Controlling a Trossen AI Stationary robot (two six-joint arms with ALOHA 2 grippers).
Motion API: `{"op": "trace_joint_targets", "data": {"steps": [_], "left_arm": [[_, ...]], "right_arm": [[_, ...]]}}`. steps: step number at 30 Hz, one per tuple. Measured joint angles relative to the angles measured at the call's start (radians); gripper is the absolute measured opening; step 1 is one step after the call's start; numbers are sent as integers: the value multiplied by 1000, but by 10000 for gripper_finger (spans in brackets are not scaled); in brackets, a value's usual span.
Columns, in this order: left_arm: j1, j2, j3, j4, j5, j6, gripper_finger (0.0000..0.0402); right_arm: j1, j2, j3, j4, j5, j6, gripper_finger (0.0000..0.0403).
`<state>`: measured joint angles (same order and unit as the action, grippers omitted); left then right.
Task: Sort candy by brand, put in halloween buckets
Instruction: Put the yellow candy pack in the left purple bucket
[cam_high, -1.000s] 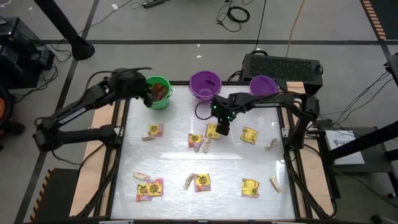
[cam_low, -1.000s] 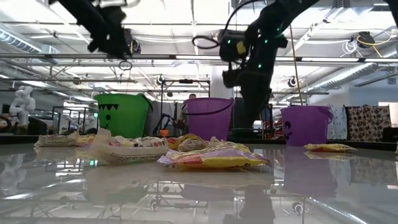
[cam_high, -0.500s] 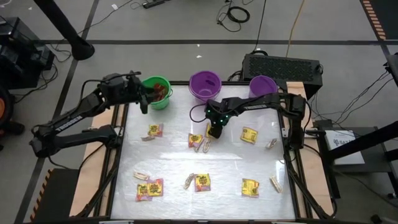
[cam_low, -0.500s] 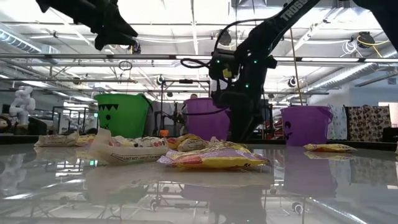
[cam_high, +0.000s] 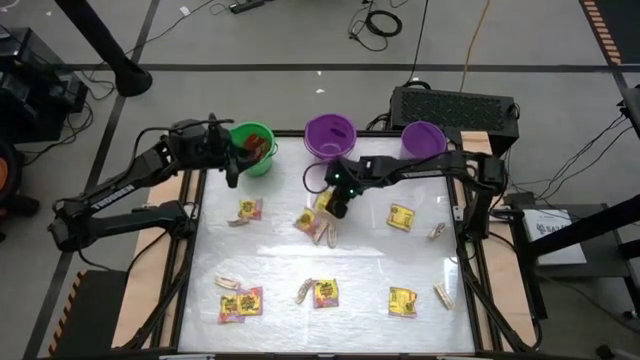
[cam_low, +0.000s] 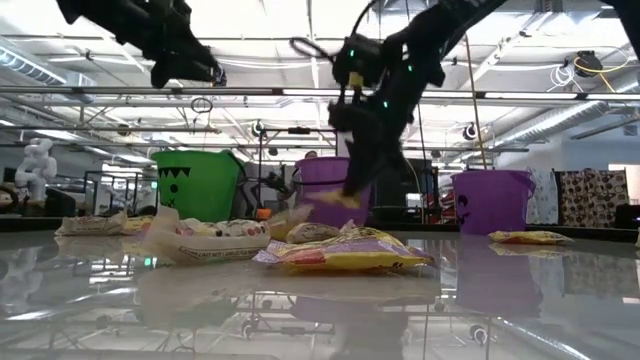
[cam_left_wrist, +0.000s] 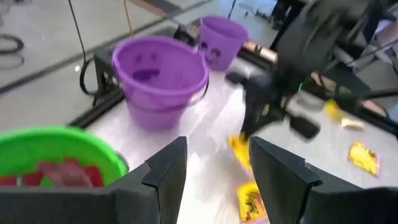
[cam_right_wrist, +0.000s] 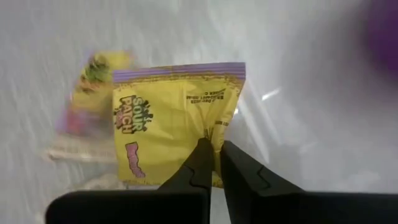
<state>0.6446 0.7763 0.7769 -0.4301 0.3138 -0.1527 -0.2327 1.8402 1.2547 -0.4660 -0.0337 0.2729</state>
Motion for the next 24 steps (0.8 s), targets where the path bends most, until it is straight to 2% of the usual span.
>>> {"op": "trace_joint_targets", "data": {"steps": [5,9,11,15,19,24], "left_arm": [[-22,14,0,-82,-1,1,180],[-43,22,0,-103,-9,0,180],[-52,22,0,-107,-10,0,180],[-64,14,0,-180,-19,4,180],[-63,13,0,-337,-100,5,180],[-63,13,0,-455,-196,3,180]], "right_arm": [[-4,-71,54,45,17,-57,4],[-24,-101,104,85,72,-127,4],[-42,-101,132,103,112,-167,3],[-89,-101,177,169,260,-205,2],[-152,-100,185,208,345,-206,4],[-211,-99,186,165,344,-207,12]]}}
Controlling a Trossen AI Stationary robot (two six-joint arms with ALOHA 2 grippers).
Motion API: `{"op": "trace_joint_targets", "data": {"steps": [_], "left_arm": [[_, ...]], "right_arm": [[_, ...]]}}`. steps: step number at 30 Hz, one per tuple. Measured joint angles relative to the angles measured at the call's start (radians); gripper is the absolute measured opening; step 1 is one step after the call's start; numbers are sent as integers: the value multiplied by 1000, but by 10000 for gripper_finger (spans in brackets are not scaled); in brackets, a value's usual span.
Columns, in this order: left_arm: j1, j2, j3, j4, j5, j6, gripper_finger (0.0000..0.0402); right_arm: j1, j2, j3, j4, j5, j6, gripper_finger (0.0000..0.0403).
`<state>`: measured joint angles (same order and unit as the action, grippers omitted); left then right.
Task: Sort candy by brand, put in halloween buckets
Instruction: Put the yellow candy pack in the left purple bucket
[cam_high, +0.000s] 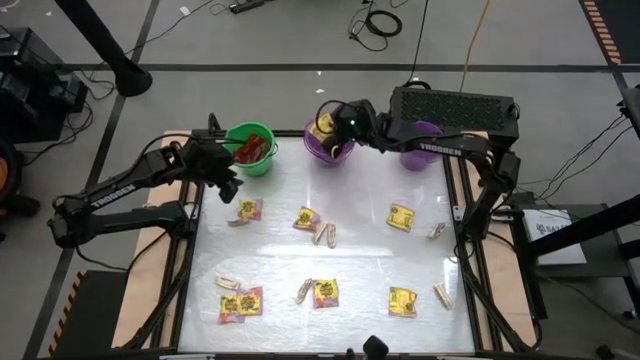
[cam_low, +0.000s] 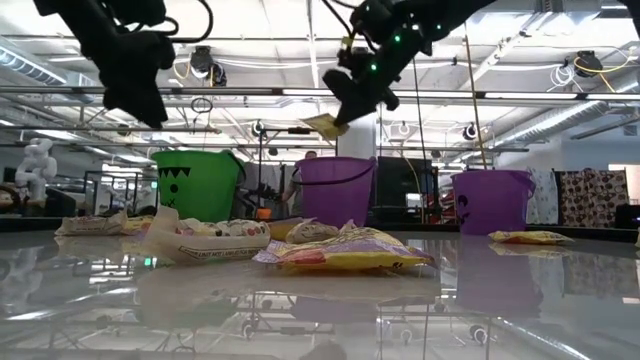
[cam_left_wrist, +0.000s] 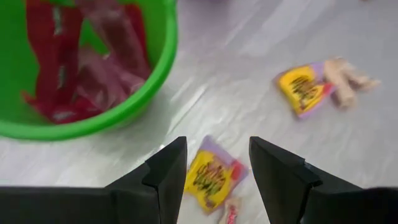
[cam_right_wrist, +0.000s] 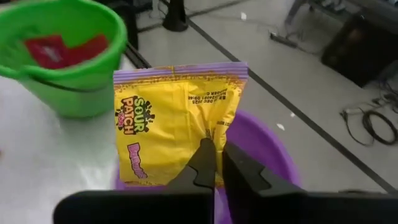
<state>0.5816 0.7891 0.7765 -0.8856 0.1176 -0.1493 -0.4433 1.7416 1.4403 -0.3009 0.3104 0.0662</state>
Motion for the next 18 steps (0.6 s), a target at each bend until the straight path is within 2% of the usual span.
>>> {"op": "trace_joint_targets", "data": {"steps": [7,18], "left_arm": [[0,0,0,8,-6,0,180],[0,0,0,8,-6,52,180]], "right_arm": [[-47,16,-1,-31,-2,1,40],[-48,16,0,-33,-1,4,101]]}}
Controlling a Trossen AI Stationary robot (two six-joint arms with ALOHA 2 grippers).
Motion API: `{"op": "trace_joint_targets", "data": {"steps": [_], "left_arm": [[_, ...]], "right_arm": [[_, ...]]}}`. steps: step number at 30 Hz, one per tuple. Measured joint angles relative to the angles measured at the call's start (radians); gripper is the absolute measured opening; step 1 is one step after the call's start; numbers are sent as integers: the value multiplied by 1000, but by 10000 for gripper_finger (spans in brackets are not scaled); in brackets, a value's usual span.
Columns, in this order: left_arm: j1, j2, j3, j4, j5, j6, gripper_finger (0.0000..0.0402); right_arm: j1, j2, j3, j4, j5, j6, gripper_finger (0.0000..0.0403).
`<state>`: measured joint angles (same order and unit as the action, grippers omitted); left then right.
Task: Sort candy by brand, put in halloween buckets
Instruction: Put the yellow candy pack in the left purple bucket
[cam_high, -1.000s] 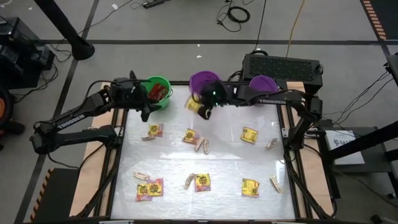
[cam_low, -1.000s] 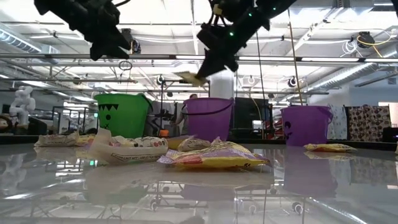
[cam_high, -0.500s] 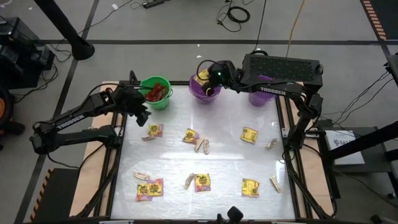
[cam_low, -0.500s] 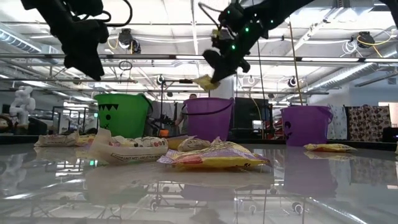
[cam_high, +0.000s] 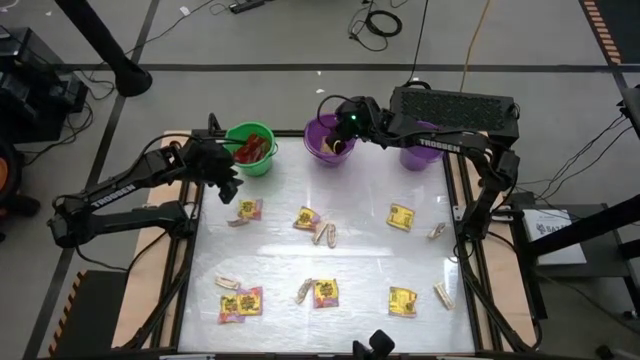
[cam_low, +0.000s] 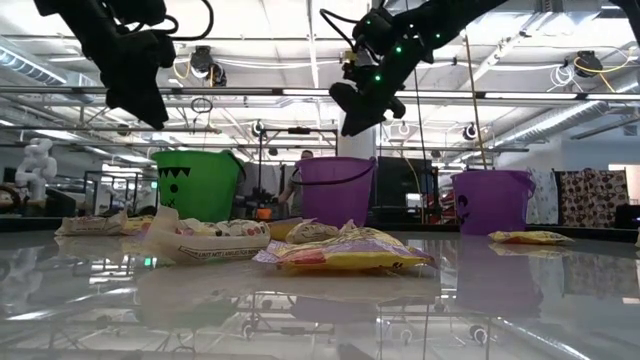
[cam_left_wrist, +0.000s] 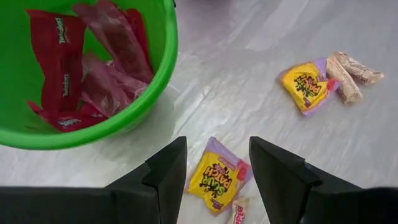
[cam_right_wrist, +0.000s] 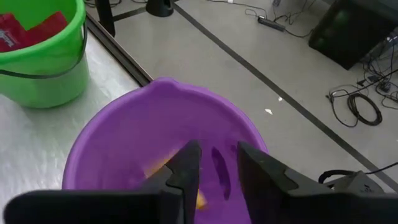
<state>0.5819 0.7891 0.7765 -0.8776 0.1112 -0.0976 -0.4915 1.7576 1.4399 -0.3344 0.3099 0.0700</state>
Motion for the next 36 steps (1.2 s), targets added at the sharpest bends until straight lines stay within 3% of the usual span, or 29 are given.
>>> {"op": "trace_joint_targets", "data": {"steps": [5,7,10,15,19,25,32,36], "left_arm": [[0,0,0,0,0,26,180],[0,0,0,0,0,30,180],[0,0,0,0,0,35,180],[0,0,0,5,0,36,180],[0,0,0,12,0,59,180],[0,0,0,67,0,81,180],[0,0,0,94,43,139,180],[0,0,0,114,71,190,180]], "right_arm": [[3,-6,0,-1,-14,55,122],[8,-11,1,1,-86,79,128],[26,-14,1,2,-271,105,131],[92,-15,1,-37,-674,86,132],[189,-15,1,-130,-850,72,132],[350,-15,1,-317,-865,74,132],[533,-15,1,-722,-846,438,132],[648,-15,-52,-785,-794,633,132]]}}
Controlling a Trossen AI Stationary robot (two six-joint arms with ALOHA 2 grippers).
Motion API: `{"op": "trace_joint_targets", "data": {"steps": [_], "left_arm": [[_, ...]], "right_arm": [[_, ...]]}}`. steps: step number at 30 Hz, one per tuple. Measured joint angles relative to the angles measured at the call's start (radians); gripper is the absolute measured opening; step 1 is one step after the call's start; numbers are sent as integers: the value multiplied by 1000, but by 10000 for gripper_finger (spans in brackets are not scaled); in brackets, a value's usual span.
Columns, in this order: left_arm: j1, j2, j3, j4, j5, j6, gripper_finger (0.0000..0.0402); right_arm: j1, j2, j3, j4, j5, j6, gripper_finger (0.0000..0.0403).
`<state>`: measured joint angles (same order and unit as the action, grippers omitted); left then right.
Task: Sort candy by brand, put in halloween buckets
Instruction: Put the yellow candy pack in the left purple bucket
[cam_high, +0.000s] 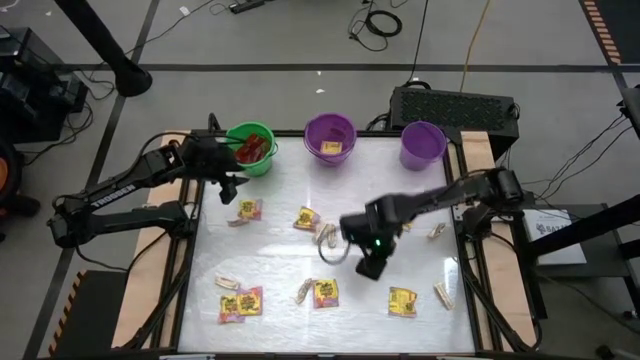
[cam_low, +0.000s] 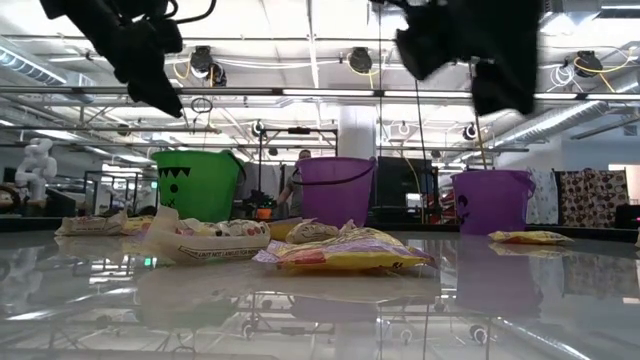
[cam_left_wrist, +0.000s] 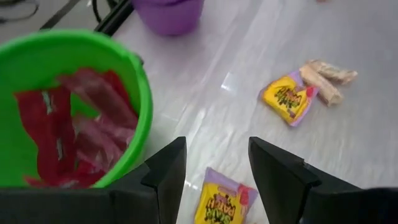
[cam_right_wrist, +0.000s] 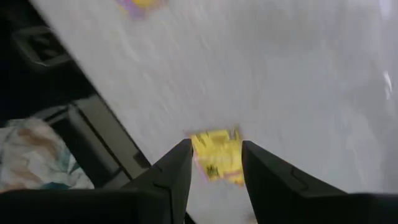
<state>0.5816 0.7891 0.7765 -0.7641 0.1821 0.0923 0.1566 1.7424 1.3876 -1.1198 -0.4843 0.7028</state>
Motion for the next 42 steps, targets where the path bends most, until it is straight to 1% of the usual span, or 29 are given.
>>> {"op": "trace_joint_targets", "data": {"steps": [2,6,9,12,17,22,26,29,32,37,38,40,42], "left_arm": [[0,0,0,21,17,22,180],[0,1,0,70,92,54,180],[0,1,0,88,136,54,180],[0,1,0,97,161,53,180],[0,1,0,102,166,52,180],[0,1,0,106,166,52,180],[0,5,0,130,165,46,180],[0,10,0,159,165,44,180],[0,19,0,198,165,37,180],[0,44,0,276,157,-52,180],[0,50,0,290,157,-69,180],[0,64,0,315,157,-113,180],[0,77,0,338,156,-146,180]], "right_arm": [[48,0,-39,4,4,61,132],[119,0,-143,27,5,159,132],[145,0,-215,35,12,190,132],[157,0,-286,104,14,237,132],[183,0,-359,242,5,270,132],[214,0,-409,341,-40,309,132],[245,0,-448,411,-36,331,132],[272,-1,-466,416,2,342,128],[292,-3,-473,416,29,345,103],[307,-10,-476,415,45,290,16],[309,-19,-477,415,50,282,10],[311,-39,-479,418,58,272,10],[304,-83,-480,415,95,262,5]]}}
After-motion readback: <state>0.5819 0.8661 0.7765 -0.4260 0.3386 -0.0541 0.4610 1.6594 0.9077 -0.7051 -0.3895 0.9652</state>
